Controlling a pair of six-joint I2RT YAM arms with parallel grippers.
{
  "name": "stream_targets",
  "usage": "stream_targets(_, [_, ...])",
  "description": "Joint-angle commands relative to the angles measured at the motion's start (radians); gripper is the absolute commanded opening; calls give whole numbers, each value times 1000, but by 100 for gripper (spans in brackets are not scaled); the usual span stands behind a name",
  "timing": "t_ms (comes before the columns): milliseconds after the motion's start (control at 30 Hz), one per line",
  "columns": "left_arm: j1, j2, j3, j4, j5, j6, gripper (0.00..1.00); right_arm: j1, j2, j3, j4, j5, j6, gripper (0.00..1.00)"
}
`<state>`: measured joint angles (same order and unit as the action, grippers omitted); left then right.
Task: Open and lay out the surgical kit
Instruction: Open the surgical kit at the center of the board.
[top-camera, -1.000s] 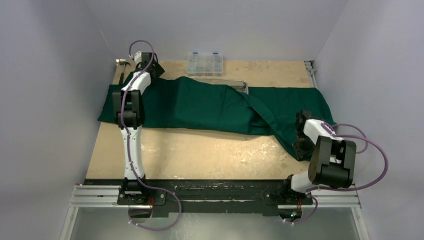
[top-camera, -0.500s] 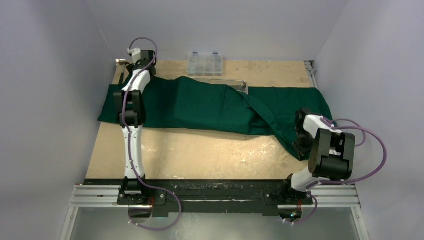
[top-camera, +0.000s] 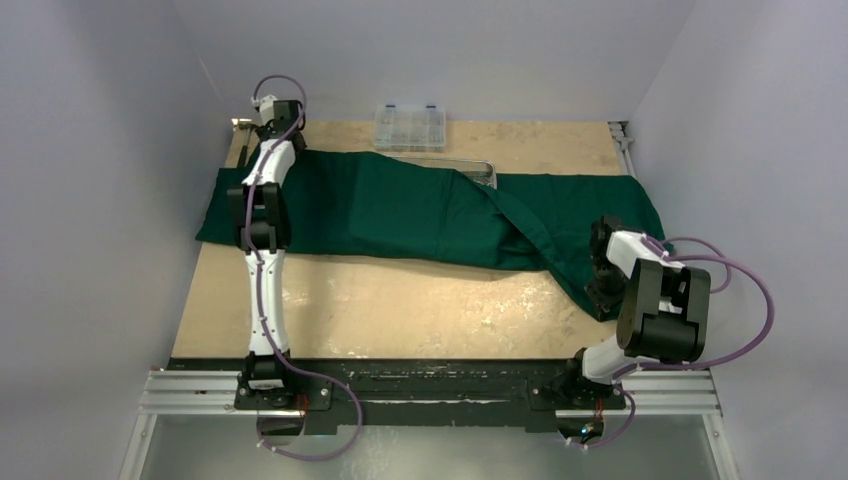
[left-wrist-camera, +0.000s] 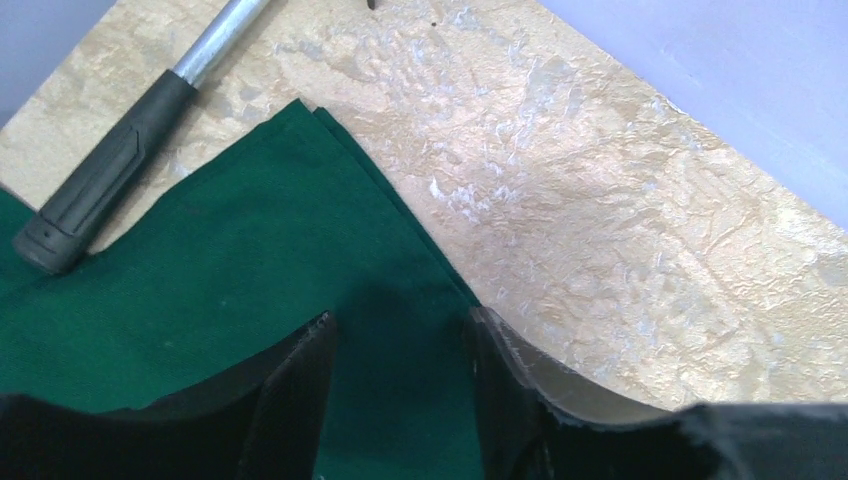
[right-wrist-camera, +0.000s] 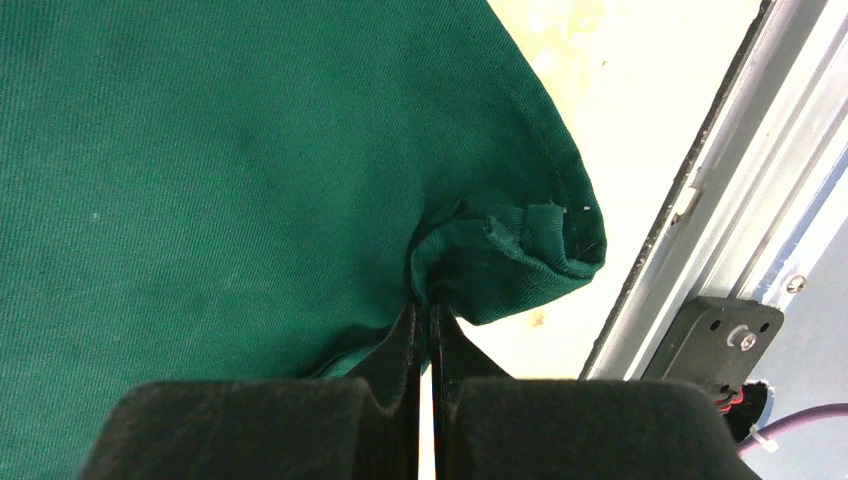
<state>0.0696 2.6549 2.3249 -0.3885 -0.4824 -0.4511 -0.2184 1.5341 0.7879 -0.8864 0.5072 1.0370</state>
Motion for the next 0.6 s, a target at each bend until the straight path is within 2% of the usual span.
stream_targets(0, [11, 53, 20, -143, -46, 16, 44, -13, 40, -66, 162, -41, 47, 0])
stream_targets(167, [29, 14, -29, -129, -2, 6, 22, -13, 46, -68, 164, -47, 49, 0])
stream_targets(333, [53, 2, -6, -101, 69, 4, 0, -13, 60, -52, 166, -45, 44, 0])
stream_targets(567, [65, -49, -18, -75, 128, 47, 0, -13, 72, -41, 168, -51, 48, 0])
